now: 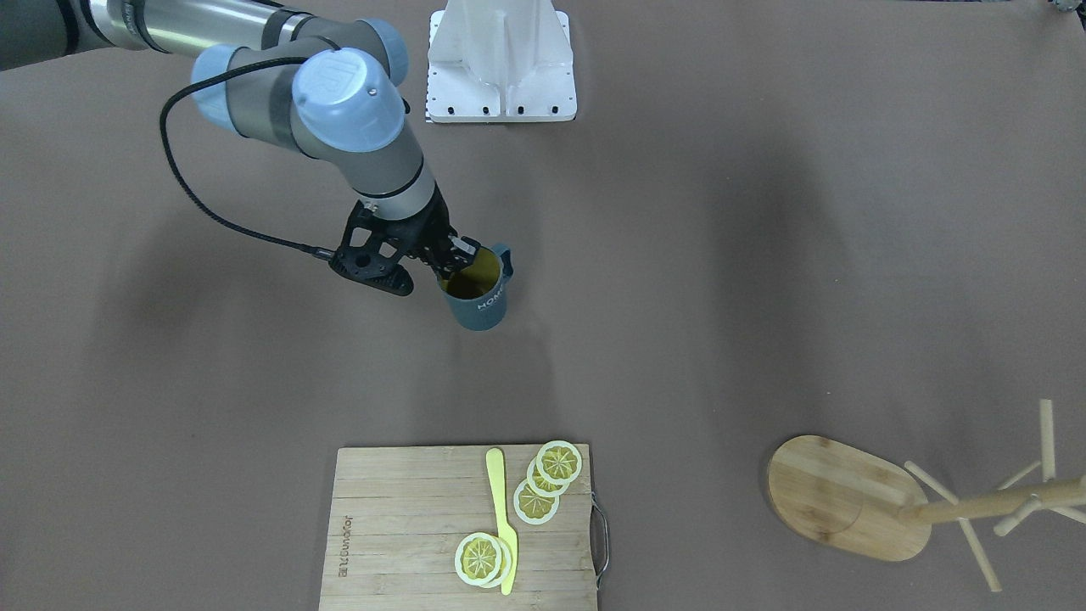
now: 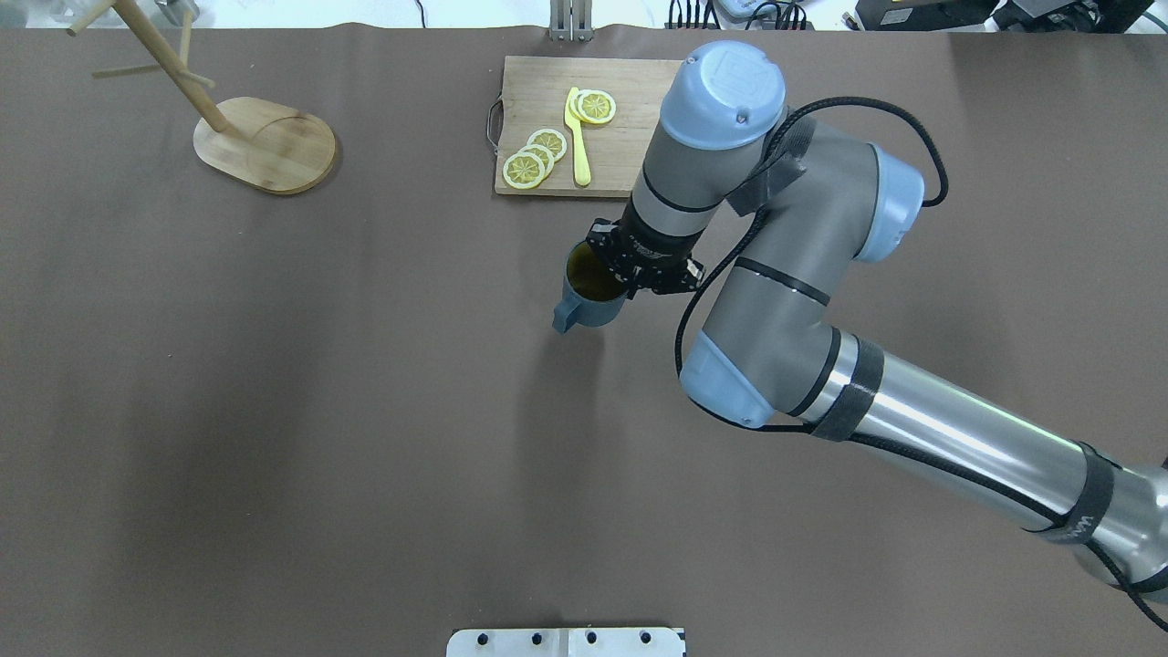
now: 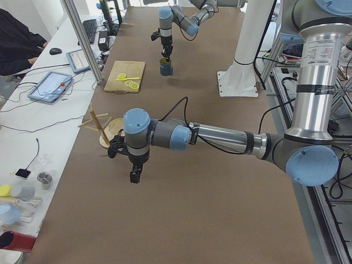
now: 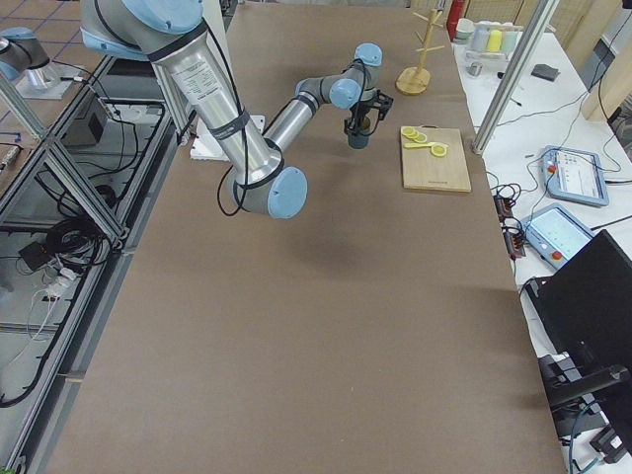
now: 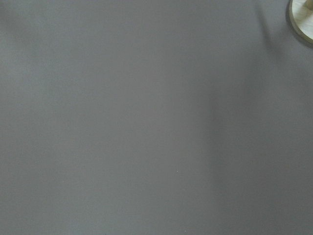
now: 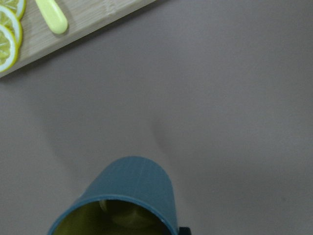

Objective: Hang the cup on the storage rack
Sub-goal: 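Carry the blue mug with the right gripper toward the table center, then lower the blue mug onto the table and open the right gripper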

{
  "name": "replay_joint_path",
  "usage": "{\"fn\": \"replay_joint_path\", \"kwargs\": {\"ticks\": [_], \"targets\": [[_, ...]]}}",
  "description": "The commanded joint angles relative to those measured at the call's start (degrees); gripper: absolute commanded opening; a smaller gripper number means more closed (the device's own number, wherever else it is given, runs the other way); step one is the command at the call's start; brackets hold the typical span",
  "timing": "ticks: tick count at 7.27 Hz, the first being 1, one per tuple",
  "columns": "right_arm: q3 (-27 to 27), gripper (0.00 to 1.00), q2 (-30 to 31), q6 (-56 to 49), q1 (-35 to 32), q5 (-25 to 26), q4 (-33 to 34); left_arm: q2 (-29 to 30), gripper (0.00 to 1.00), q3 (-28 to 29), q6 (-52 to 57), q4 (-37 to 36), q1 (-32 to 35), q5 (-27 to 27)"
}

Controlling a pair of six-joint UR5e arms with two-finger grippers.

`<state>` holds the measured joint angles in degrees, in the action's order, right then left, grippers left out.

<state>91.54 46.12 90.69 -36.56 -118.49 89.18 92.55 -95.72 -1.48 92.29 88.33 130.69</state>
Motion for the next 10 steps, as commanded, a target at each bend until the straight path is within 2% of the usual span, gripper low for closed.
{"fn": "replay_joint_path", "kwargs": {"ticks": [1,2,7,8,9,10], "targets": [[-2.5,0.0,-2.7,4.3,3.9,4.7,-1.1,0.0,0.99,0.4,0.1,0.0,0.0,0.0],[-4.7,0.0,-3.8,4.4,4.1,4.9,-1.1,0.0,0.99,0.3,0.0,0.0,0.0,0.0],[-4.9,0.0,-2.3,4.3,4.3,4.8,-1.1,0.4,0.99,1.1,0.1,0.0,0.0,0.0],[-4.7,0.21,-2.5,4.4,3.8,4.1,-1.4,0.5,0.99,1.2,0.1,0.0,0.0,0.0],[-4.8,0.99,-2.4,4.1,3.7,4.4,-1.7,0.5,0.99,1.2,0.1,0.0,0.0,0.0],[-4.6,1.0,-2.1,3.9,3.7,4.5,-2.3,0.5,0.99,1.1,0.1,0.0,0.0,0.0]]}}
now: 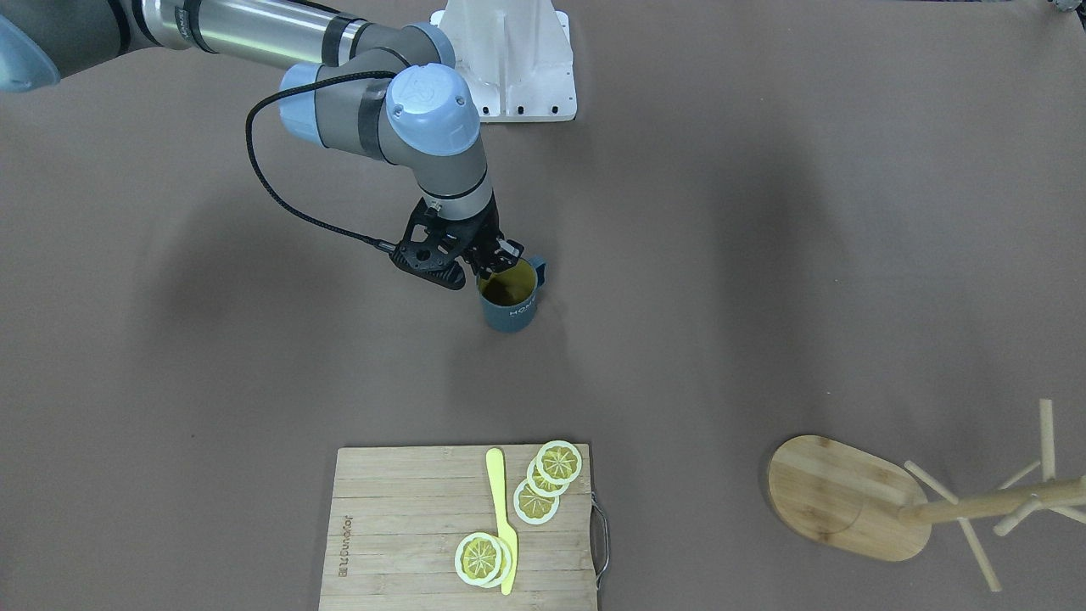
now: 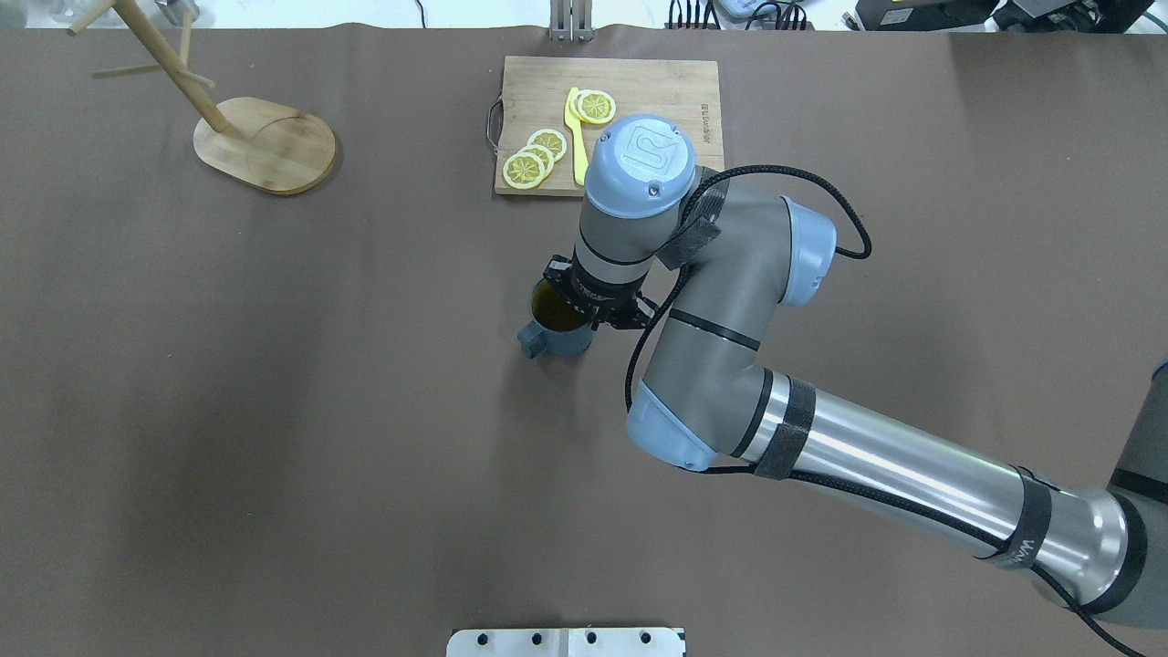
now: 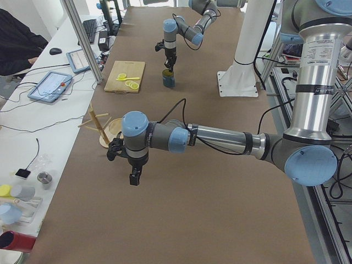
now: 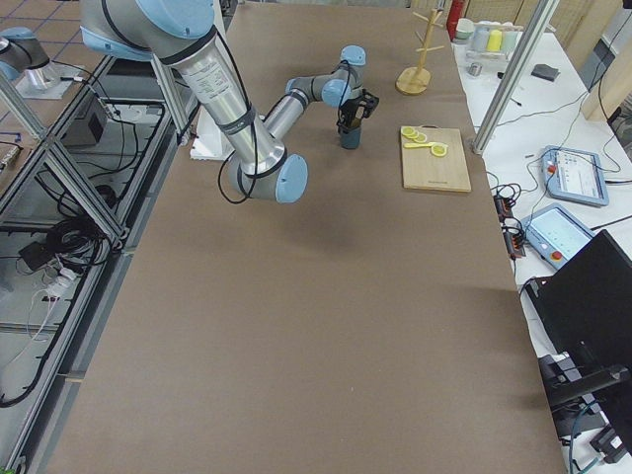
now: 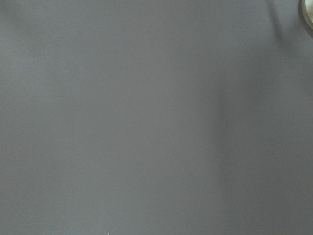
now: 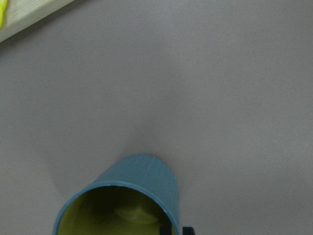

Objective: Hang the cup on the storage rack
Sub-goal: 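Lower the blue mug onto the table and open the right gripper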

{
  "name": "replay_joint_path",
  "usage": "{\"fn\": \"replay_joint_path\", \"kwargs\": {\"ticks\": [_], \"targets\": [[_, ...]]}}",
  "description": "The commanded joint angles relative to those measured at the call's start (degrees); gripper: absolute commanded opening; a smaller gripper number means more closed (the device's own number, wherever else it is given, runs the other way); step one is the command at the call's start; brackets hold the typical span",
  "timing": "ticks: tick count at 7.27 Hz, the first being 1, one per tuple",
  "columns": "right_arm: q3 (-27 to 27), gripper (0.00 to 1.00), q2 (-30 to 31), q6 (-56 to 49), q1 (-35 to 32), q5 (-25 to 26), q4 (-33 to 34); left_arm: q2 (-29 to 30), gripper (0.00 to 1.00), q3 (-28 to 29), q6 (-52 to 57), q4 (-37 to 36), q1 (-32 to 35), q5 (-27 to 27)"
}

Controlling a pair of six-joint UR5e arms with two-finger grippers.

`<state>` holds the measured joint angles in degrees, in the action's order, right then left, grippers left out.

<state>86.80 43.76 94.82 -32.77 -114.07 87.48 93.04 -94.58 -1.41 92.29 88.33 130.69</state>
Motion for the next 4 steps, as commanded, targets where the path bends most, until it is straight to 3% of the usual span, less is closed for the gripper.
{"fn": "replay_joint_path", "kwargs": {"ticks": [1,3,4], "targets": [[0.5,1.0,0.3,-0.3,-0.6,0.0,-0.8,-0.1,0.99,-0.8,-0.1,0.2,0.0,0.0],[1.2,1.0,1.4,-1.7,-2.6,-0.5,-3.2,0.1,0.99,-6.5,-7.2,0.3,-1.7,3.9],[2.3,1.0,4.4,-1.7,-4.0,-0.5,-7.5,0.2,0.99,-10.7,-11.6,0.2,-6.2,3.7]]}}
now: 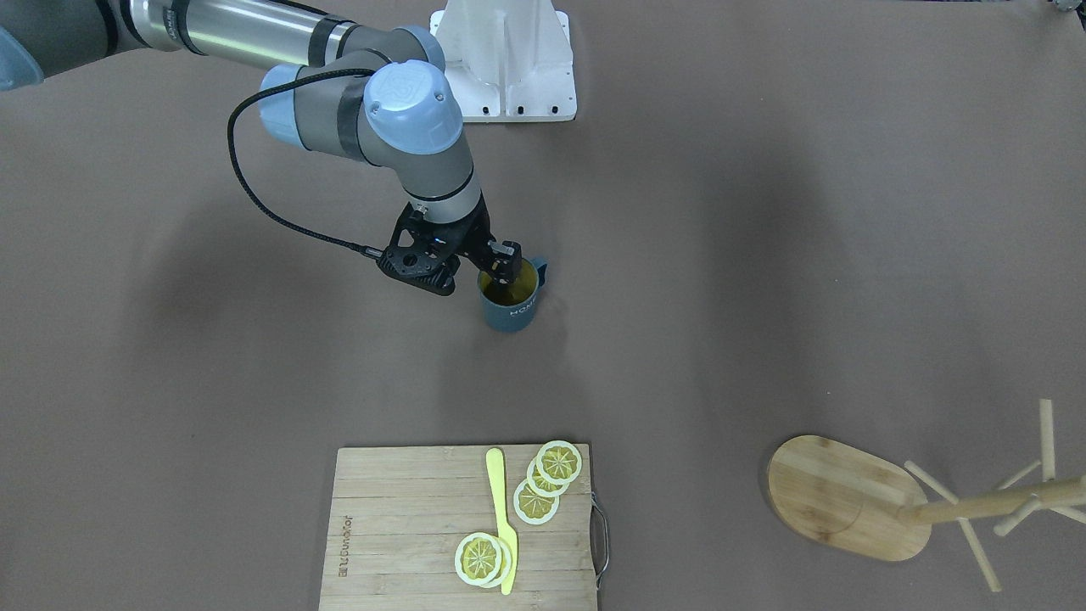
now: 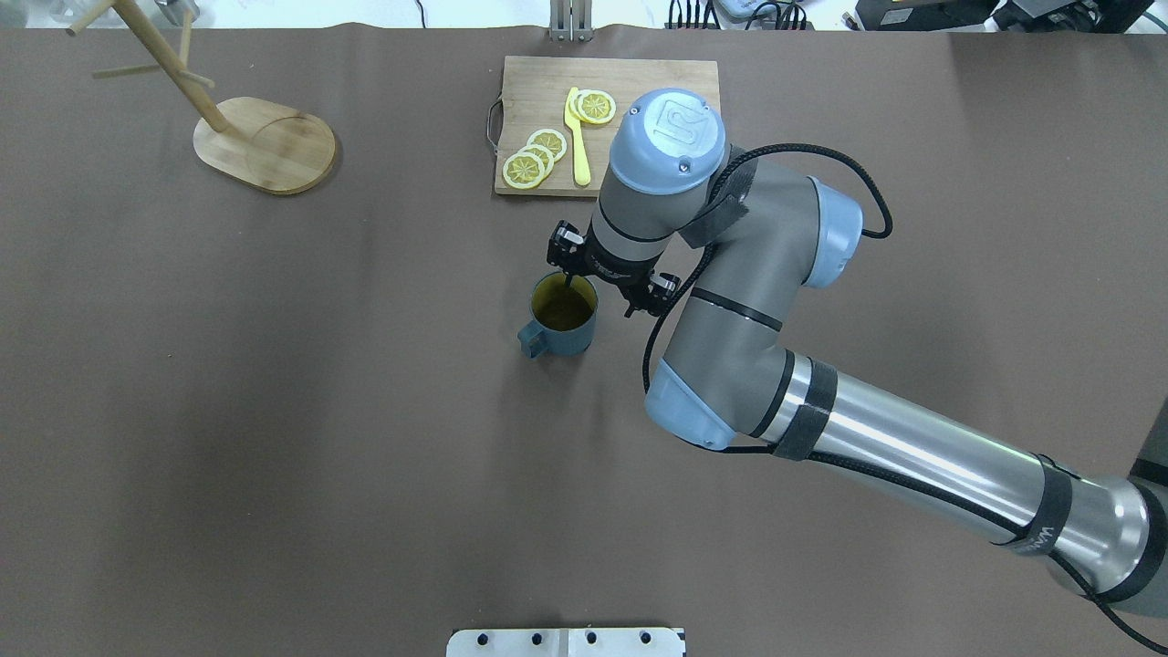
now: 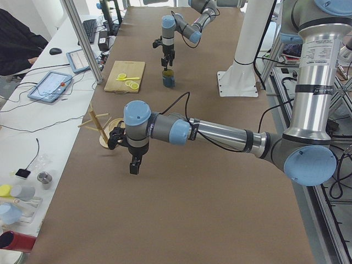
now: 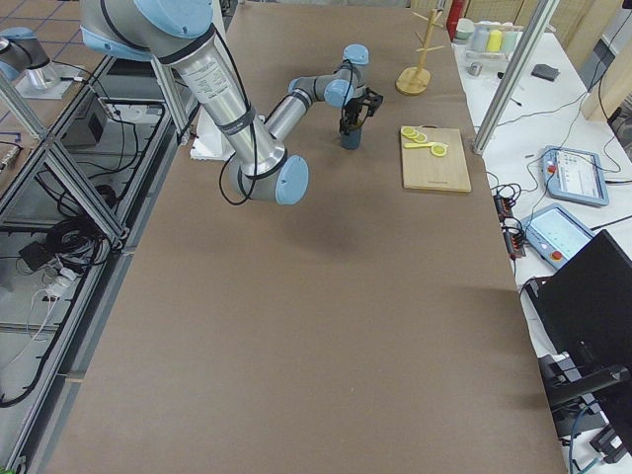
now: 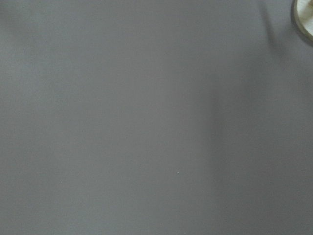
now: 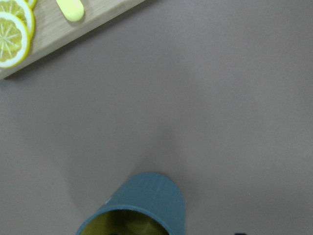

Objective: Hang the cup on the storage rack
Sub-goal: 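Withdraw the right gripper while the left arm reaches toward the mug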

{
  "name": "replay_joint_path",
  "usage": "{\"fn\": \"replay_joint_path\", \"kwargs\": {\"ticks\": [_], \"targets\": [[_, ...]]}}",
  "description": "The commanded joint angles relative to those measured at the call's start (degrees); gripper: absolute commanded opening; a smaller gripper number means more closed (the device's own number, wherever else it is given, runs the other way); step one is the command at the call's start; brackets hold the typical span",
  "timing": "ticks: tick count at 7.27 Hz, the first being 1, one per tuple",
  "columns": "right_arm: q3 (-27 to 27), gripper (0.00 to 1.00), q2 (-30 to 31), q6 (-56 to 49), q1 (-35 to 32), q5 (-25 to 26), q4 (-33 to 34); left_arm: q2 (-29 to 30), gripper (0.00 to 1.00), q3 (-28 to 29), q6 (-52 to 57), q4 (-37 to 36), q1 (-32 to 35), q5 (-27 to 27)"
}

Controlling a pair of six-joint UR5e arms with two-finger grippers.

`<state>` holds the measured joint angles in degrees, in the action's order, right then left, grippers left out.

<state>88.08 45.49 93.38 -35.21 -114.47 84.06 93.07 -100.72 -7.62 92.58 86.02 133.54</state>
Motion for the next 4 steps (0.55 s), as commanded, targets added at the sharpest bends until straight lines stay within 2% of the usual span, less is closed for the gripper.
{"fn": "replay_joint_path", "kwargs": {"ticks": [1,3,4], "targets": [[1.2,1.0,4.4,-0.6,-4.0,-1.9,-5.6,0.7,0.99,-7.1,-9.1,0.0,-5.5,1.3],[1.7,1.0,7.0,-1.8,-7.4,-5.5,-5.6,1.9,0.99,-12.9,-18.3,0.0,-11.5,0.8],[4.0,1.0,8.6,-2.0,-9.7,-7.9,-5.1,3.5,0.99,-14.7,-23.0,0.0,-14.7,1.2]]}}
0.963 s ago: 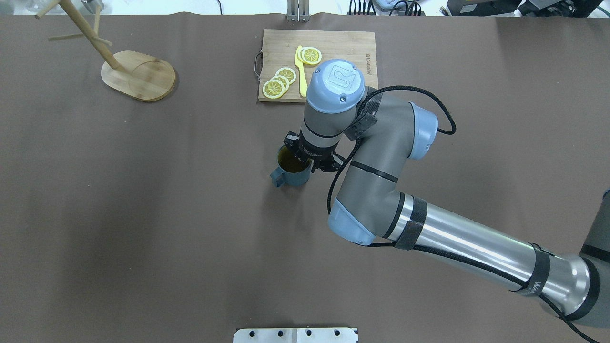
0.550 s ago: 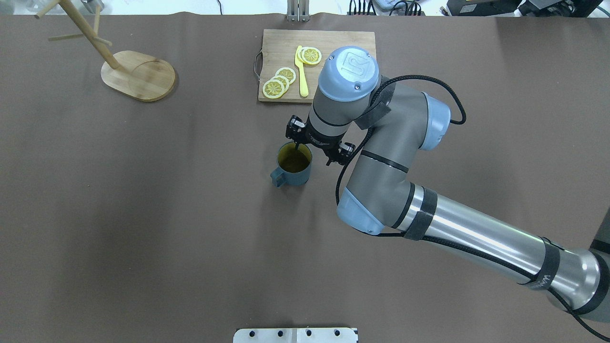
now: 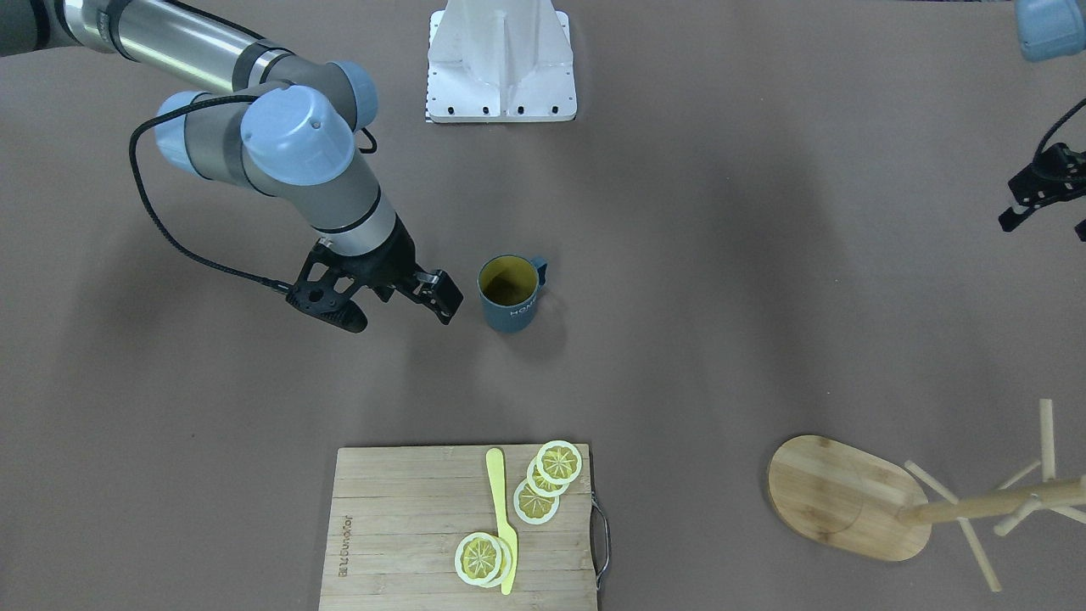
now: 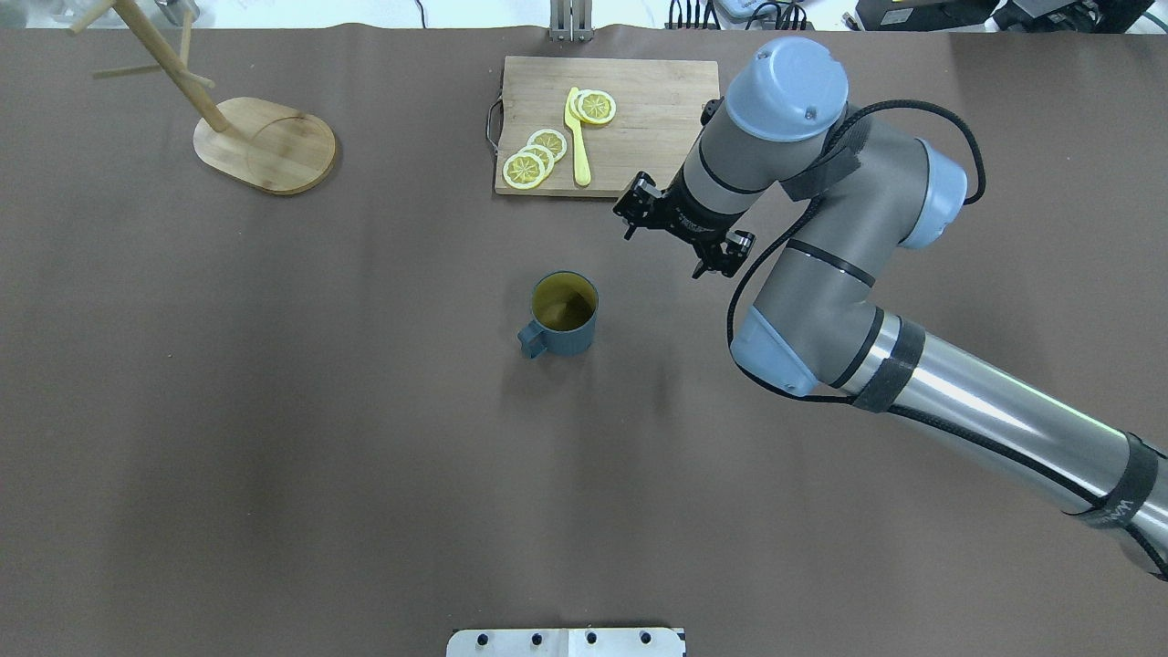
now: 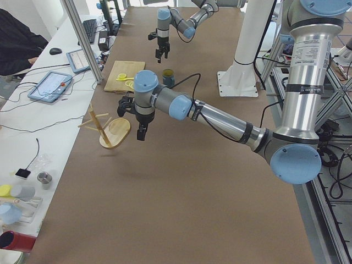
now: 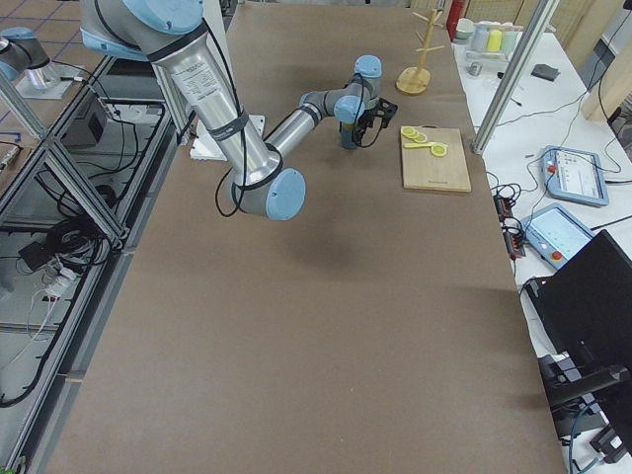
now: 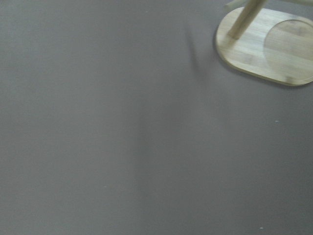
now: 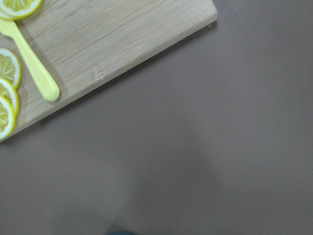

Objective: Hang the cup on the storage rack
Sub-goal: 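Withdraw the right gripper while the left arm reaches toward the mug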

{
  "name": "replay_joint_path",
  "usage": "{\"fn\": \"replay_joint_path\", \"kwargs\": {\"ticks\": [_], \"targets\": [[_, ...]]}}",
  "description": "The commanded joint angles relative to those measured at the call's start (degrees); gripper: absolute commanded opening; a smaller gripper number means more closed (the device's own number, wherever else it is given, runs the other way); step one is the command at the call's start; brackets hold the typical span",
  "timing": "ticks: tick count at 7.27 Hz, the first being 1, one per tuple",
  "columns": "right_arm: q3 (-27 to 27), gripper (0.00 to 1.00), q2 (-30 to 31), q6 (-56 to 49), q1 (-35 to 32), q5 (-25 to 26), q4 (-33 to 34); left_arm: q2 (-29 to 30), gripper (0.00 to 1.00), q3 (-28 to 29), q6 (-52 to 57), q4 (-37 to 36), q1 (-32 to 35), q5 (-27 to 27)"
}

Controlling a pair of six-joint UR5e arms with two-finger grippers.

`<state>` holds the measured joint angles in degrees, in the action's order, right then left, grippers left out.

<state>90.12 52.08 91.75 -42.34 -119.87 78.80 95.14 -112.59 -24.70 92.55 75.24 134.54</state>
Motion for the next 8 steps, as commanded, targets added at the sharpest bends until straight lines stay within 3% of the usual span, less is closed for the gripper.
{"fn": "replay_joint_path", "kwargs": {"ticks": [1,3,4,7,8], "targets": [[2.5,1.0,4.0,-2.6,-4.2,-4.3,0.0,4.1,0.99,-4.2,-12.8,0.6,-8.3,-0.3],[4.1,1.0,6.8,-4.6,-6.8,-6.2,0.1,12.0,0.98,-3.1,-19.1,0.6,-16.3,-5.0],[5.1,1.0,8.8,-6.9,-8.3,-7.7,0.1,14.0,0.98,-2.6,-18.5,1.6,-18.7,-11.3],[5.8,1.0,10.5,-9.2,-9.6,-8.2,0.0,16.4,0.98,9.3,-18.8,27.0,-29.4,-20.6],[5.8,1.0,10.6,-9.3,-10.0,-8.5,0.0,16.7,0.98,9.5,-18.5,27.3,-32.6,-22.7]]}}
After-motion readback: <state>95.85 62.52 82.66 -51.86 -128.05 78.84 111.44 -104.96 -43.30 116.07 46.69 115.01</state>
